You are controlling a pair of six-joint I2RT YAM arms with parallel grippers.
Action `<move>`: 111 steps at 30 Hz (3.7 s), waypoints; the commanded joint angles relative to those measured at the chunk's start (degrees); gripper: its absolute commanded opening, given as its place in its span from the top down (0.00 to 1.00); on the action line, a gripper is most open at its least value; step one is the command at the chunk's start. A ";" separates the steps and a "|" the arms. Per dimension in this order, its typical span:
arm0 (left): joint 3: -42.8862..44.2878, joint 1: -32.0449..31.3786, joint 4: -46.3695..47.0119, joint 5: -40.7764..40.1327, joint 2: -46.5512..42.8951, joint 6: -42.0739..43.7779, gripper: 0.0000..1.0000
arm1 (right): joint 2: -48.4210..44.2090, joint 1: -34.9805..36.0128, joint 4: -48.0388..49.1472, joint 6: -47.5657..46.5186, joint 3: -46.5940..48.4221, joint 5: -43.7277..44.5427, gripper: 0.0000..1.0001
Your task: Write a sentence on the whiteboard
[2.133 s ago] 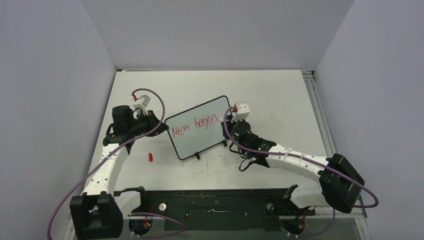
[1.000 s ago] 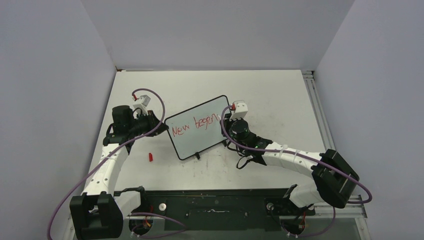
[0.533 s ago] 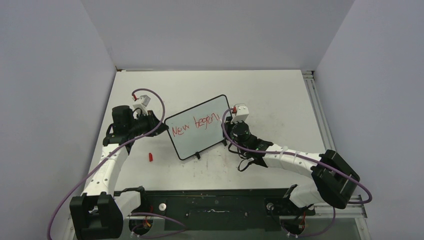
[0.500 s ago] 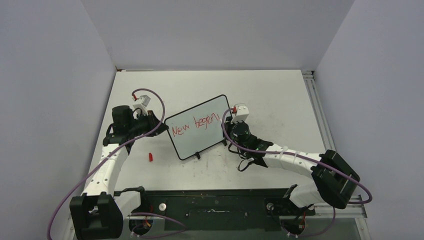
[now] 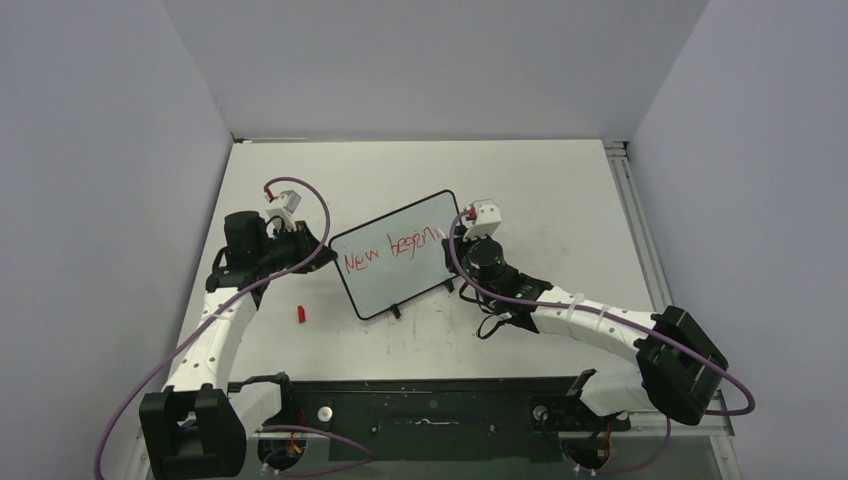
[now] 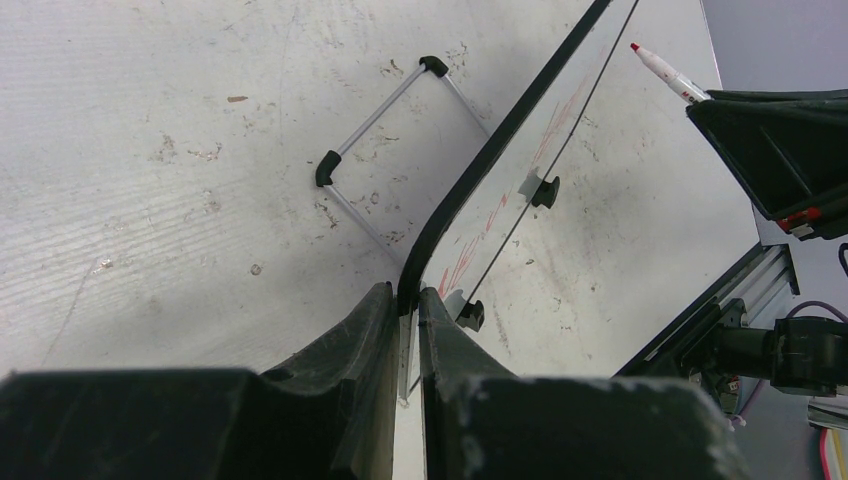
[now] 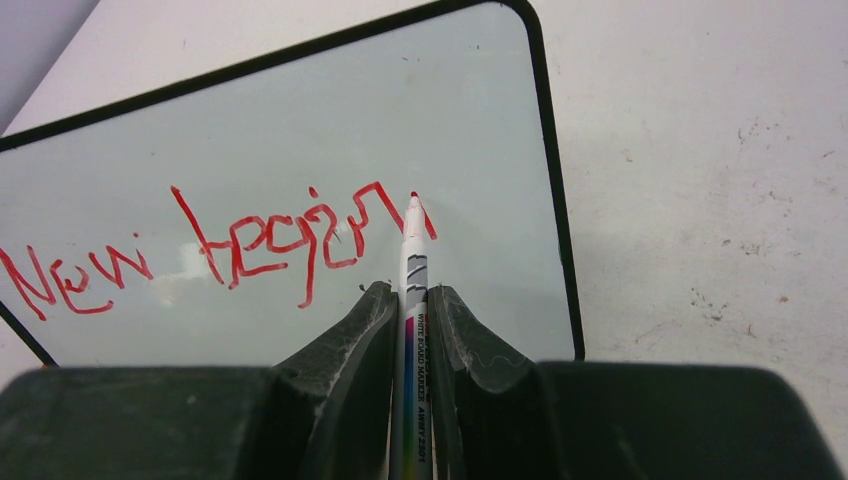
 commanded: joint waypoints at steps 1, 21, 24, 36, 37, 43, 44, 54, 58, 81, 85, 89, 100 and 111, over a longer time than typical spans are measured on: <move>0.71 -0.09 0.87 -0.81 -0.79 0.69 1.00 | 0.54 0.34 2.57 -1.33 3.62 1.20 0.95; 0.72 -0.09 0.87 -0.28 -0.83 0.86 1.00 | 3.49 0.31 4.01 -1.86 5.10 0.80 0.95; 0.72 -0.09 0.90 -0.29 -0.85 0.86 1.00 | 3.87 0.22 4.17 -1.82 5.19 0.97 0.95; 0.72 -0.09 0.70 -0.65 -0.85 0.94 1.00 | 2.10 0.14 3.80 -1.86 4.67 1.17 0.95; 0.70 -0.09 0.58 -0.91 -0.77 0.94 1.00 | 1.10 0.21 3.45 -2.07 4.54 1.40 0.95; 0.80 -0.09 0.34 -0.93 -0.84 0.96 1.00 | -1.99 0.21 1.95 -2.06 3.04 2.52 0.95; 0.80 -0.09 0.34 -0.96 -0.84 1.01 1.00 | -2.03 0.12 1.71 -2.03 2.88 2.70 0.95; 0.63 -0.08 0.43 -0.75 -1.09 0.95 1.00 | 0.75 -0.12 1.95 -1.81 2.55 2.41 0.95; 0.63 -0.09 0.44 -0.68 -1.09 0.94 1.00 | 1.62 -0.26 1.99 -1.82 2.71 2.23 0.95; 0.67 -0.08 0.51 -0.62 -0.98 0.94 1.00 | 3.84 -1.06 1.86 -1.13 2.10 2.00 0.95; 0.72 -0.06 0.53 -0.61 -1.04 0.94 1.00 | 3.60 -1.03 1.32 -0.37 1.08 1.42 0.95; 0.70 -0.06 0.51 -0.55 -1.01 0.94 1.00 | 2.99 -1.07 0.86 0.50 -0.24 1.28 0.95; 0.63 -0.09 0.51 -0.56 -1.18 0.94 1.00 | 2.69 -0.97 1.61 0.88 -0.94 0.83 0.95; 0.62 -0.09 0.51 -0.56 -1.18 0.94 1.00 | 3.63 -1.05 4.50 -0.45 1.74 1.26 0.95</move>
